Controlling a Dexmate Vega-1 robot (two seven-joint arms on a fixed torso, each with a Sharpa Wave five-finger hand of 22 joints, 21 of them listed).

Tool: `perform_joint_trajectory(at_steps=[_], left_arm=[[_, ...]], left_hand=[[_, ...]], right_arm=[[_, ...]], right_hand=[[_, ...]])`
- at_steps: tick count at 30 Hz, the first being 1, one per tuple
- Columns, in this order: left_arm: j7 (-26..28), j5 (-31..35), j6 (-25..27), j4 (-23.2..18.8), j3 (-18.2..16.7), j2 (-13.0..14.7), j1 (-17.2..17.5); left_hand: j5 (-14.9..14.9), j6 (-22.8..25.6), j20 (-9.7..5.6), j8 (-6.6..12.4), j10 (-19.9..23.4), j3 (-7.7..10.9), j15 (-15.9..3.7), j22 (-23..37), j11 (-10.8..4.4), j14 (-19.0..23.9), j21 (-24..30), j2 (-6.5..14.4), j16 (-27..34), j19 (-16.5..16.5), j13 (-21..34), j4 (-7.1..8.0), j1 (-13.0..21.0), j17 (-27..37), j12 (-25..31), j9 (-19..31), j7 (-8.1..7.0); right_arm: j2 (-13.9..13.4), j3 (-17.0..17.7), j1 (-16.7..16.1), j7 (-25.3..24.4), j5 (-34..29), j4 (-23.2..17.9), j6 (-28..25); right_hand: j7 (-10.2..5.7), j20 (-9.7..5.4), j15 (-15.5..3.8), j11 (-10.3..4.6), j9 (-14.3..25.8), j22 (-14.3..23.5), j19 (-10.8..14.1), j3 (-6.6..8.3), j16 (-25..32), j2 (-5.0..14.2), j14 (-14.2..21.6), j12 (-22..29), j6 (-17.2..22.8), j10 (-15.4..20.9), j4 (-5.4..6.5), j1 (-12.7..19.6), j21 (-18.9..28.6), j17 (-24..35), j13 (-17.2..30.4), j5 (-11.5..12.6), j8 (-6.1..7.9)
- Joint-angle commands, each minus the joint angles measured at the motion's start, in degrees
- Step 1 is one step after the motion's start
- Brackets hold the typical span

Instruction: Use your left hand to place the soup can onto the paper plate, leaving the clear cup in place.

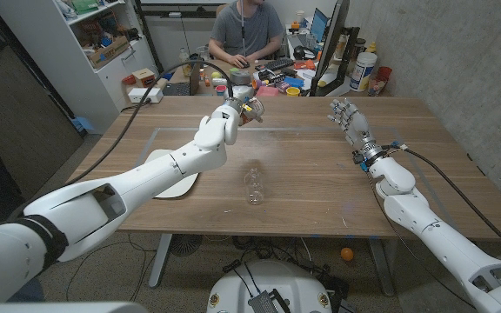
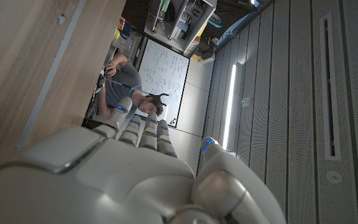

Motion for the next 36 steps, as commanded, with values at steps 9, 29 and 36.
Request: perform_joint_trajectory(at_steps=[9,29,36], left_arm=[[-6.16,5.12,5.61,-18.54,-6.33,9.64,9.81],[0.08,-3.61,-11.23,-30.58,-21.45,23.75,25.91],[0.53,-6.65,-16.52,-32.11,-26.01,27.92,30.12]], left_hand=[[-0.38,18.35,-1.69,-0.12,16.93,-0.56,-15.06,0.16,-16.35,16.54,-0.02,10.11,1.01,1.73,0.21,-0.06,9.45,0.2,-0.3,0.24,-6.24],[-0.56,18.35,-2.01,-0.49,16.97,-1.03,-15.15,0.12,-16.45,15.92,-0.26,9.7,0.66,1.25,0.31,-0.18,9.86,0.25,-0.96,0.44,-7.56],[-0.61,18.42,-2.13,-0.59,16.93,-1.28,-15.15,0.12,-16.47,15.65,-0.4,9.53,0.46,0.91,0.38,-0.15,9.88,0.24,-1.22,0.52,-7.66]], right_arm=[[-0.67,-0.68,-0.82,0.15,-0.41,-2.54,-1.06],[-2.61,-0.87,-4.62,-3.24,-2.03,-8.74,-3.06],[-2.79,-1.0,-5.49,-4.41,-2.42,-10.15,-3.73]], right_hand=[[0.24,-0.38,-0.02,-0.16,0.14,0.23,0.23,0.42,-0.03,3.31,0.31,-0.06,0.43,0.51,0.19,-0.05,-0.31,-0.06,0.15,-0.4,-0.12],[0.21,-0.37,-0.02,-0.23,0.14,0.24,0.42,0.46,-0.02,3.32,0.35,-0.1,0.39,0.47,0.22,-0.08,-0.69,-0.06,0.15,-0.42,-0.14],[0.14,-0.37,-0.05,-0.11,0.14,0.25,0.43,0.47,-0.02,3.32,0.38,-0.09,0.39,0.52,0.24,-0.11,-0.83,-0.05,0.15,-0.42,-0.14]])
